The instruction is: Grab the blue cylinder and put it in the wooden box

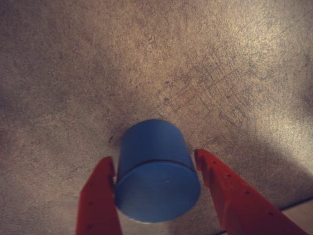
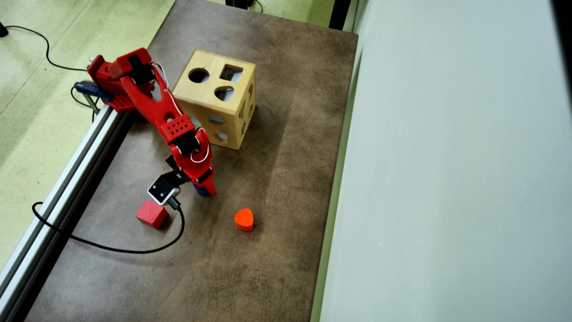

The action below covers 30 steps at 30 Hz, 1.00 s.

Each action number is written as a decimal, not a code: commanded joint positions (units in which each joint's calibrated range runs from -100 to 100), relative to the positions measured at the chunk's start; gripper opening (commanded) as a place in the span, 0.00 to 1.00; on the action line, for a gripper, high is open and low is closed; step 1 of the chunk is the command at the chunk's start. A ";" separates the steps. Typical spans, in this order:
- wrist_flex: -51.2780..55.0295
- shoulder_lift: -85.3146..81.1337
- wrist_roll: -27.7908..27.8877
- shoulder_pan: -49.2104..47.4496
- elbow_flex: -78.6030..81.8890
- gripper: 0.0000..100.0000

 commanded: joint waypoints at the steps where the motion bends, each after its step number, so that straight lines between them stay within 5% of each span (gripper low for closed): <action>1: -0.44 -1.48 0.15 -0.17 -2.06 0.20; 30: 0.53 -7.09 0.24 0.50 -1.70 0.13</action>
